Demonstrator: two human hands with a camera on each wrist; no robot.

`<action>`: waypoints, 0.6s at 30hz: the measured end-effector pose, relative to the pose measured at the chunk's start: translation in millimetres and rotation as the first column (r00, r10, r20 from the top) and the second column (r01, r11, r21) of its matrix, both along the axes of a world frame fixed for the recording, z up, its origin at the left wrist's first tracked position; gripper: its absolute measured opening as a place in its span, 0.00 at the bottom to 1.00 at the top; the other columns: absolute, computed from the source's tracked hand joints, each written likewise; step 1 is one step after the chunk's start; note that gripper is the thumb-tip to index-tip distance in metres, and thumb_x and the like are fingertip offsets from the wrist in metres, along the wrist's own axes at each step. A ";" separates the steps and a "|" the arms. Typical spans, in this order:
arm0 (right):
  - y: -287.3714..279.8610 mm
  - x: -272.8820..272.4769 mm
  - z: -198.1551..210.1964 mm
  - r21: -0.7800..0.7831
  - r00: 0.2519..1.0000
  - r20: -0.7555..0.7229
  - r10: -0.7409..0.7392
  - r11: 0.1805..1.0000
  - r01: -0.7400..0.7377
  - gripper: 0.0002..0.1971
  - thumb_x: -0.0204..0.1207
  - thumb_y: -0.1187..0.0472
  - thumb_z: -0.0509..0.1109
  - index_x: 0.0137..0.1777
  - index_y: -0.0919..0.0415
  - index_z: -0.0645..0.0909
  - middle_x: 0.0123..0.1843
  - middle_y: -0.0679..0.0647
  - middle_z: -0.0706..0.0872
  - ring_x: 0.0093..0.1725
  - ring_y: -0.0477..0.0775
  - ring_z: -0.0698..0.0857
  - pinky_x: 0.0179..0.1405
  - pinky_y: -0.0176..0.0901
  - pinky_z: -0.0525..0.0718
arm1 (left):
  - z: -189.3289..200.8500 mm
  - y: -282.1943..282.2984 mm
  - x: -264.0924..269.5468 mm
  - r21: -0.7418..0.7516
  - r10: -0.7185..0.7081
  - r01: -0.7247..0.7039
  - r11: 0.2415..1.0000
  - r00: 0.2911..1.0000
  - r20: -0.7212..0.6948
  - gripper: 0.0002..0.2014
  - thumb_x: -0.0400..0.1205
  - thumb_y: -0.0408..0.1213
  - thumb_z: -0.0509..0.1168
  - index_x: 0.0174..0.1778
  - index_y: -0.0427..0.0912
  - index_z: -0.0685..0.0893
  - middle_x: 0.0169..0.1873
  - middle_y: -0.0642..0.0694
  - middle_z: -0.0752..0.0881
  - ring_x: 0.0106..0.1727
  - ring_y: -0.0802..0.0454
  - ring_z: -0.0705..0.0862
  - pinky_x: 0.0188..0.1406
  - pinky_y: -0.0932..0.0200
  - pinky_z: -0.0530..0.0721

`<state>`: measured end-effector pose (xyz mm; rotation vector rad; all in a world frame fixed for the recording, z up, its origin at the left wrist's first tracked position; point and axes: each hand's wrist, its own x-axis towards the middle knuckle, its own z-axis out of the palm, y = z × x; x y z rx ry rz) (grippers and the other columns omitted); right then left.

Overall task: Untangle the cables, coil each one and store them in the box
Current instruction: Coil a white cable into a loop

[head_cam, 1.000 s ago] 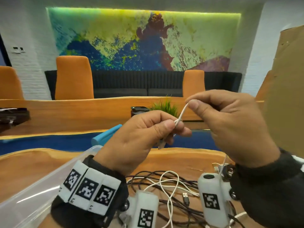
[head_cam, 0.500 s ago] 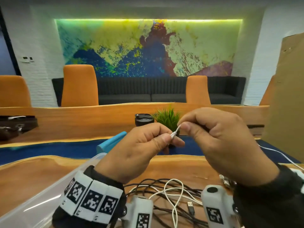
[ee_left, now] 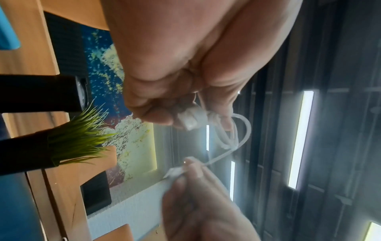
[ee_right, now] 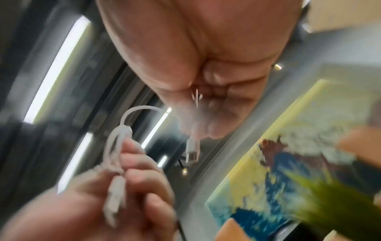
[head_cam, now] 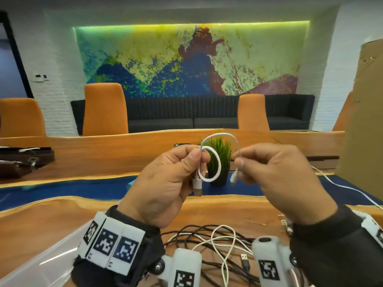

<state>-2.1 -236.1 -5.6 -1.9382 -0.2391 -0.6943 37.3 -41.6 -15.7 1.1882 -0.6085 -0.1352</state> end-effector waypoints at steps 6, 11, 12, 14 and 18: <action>14.8 -1.9 4.8 0.714 0.914 -0.001 0.405 0.640 -0.283 0.12 0.67 0.62 0.70 0.50 0.65 0.85 0.37 0.60 0.89 0.35 0.52 0.89 0.34 0.40 0.90 | -1.6 -9.2 -4.8 0.043 0.021 -0.023 0.999 0.999 0.026 0.10 0.78 0.41 0.64 0.36 0.46 0.90 0.32 0.48 0.83 0.33 0.55 0.77 0.32 0.60 0.74; 12.2 -1.5 2.6 0.713 0.866 -0.115 0.487 0.647 -0.270 0.15 0.63 0.60 0.72 0.50 0.63 0.86 0.35 0.56 0.87 0.30 0.47 0.82 0.24 0.34 0.80 | -3.9 -5.9 -0.2 -0.001 0.065 -0.065 0.998 0.998 0.008 0.11 0.81 0.42 0.63 0.39 0.50 0.91 0.36 0.48 0.84 0.38 0.52 0.75 0.35 0.57 0.72; 11.6 -0.7 1.7 0.708 0.862 -0.118 0.493 0.651 -0.275 0.14 0.64 0.60 0.72 0.49 0.63 0.87 0.35 0.56 0.87 0.29 0.47 0.81 0.24 0.34 0.80 | -3.7 -6.5 -0.8 -0.005 0.062 -0.062 0.998 0.998 0.006 0.11 0.81 0.42 0.64 0.39 0.49 0.91 0.36 0.48 0.84 0.38 0.52 0.76 0.35 0.57 0.72; 13.7 -0.5 -0.6 0.696 0.830 -0.132 0.542 0.647 -0.312 0.11 0.66 0.60 0.73 0.47 0.62 0.89 0.36 0.56 0.87 0.29 0.46 0.81 0.24 0.34 0.78 | -4.3 -9.4 -2.0 0.000 0.062 -0.062 0.998 0.998 0.014 0.09 0.79 0.43 0.65 0.38 0.49 0.90 0.37 0.47 0.84 0.39 0.50 0.75 0.36 0.56 0.71; 17.9 -1.4 -7.9 0.685 0.663 -0.139 0.735 0.555 -0.472 0.15 0.72 0.50 0.74 0.52 0.59 0.89 0.44 0.54 0.83 0.35 0.45 0.74 0.29 0.37 0.68 | -7.5 -9.3 1.3 0.026 0.129 -0.131 0.991 0.989 0.071 0.11 0.83 0.44 0.64 0.40 0.49 0.90 0.38 0.46 0.86 0.42 0.40 0.75 0.38 0.54 0.72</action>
